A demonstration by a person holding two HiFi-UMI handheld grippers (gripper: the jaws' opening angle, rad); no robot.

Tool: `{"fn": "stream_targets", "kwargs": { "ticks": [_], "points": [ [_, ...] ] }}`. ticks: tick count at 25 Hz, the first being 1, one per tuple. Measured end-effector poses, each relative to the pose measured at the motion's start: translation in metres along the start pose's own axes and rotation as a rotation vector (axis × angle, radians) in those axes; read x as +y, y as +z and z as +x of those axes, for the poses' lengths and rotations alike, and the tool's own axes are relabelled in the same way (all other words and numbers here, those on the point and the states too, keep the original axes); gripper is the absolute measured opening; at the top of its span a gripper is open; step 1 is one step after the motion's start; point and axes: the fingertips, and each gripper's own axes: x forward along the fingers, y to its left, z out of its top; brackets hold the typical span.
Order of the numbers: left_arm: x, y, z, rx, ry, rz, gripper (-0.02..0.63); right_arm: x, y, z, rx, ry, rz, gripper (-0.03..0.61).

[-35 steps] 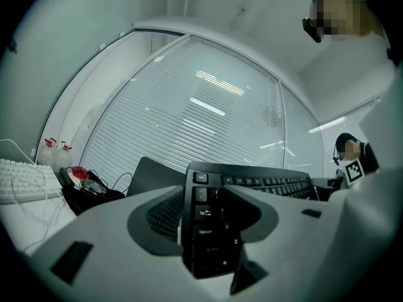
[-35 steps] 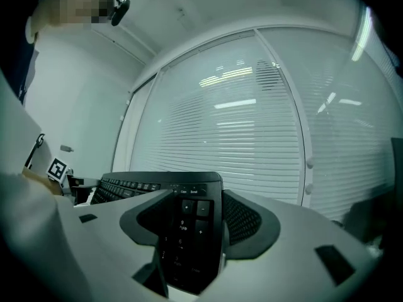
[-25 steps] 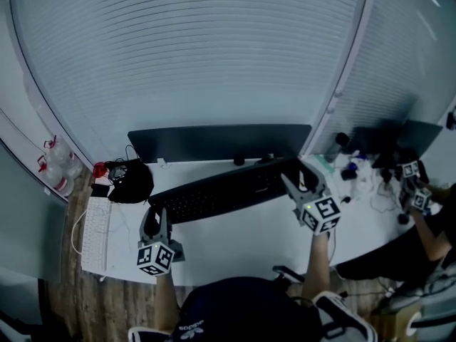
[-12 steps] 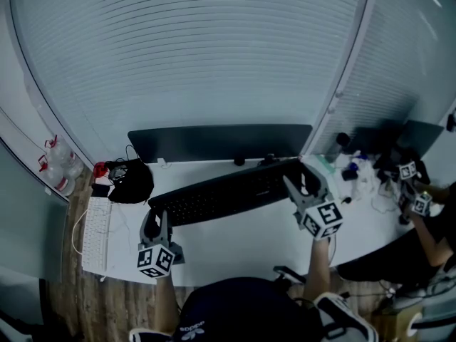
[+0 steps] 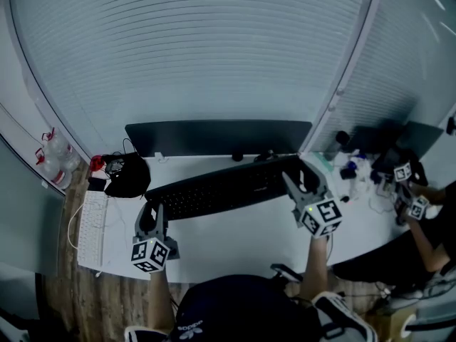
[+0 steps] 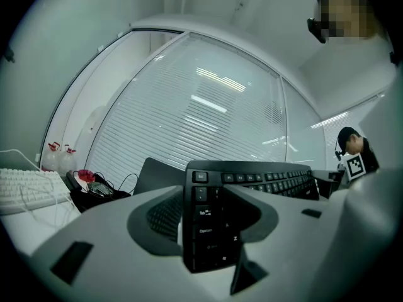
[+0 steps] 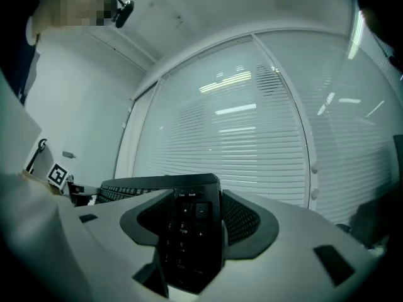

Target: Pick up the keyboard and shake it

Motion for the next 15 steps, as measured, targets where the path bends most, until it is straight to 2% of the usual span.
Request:
{"fn": "stream_targets", "kwargs": {
  "ticks": [5,8,15],
  "points": [
    [0.004,0.003,0.002,0.0,0.012,0.0,0.196,0.002,0.001,0.002,-0.006,0.01,0.007,0.23],
    [0.005,0.005,-0.002,-0.002,-0.012,0.007,0.196,0.007,0.004,-0.007,-0.031,0.015,0.04,0.225],
    [0.003,0.012,0.001,-0.01,-0.025,0.017,0.196,0.002,-0.002,-0.009,-0.021,-0.023,0.05,0.216]
  ]
}}
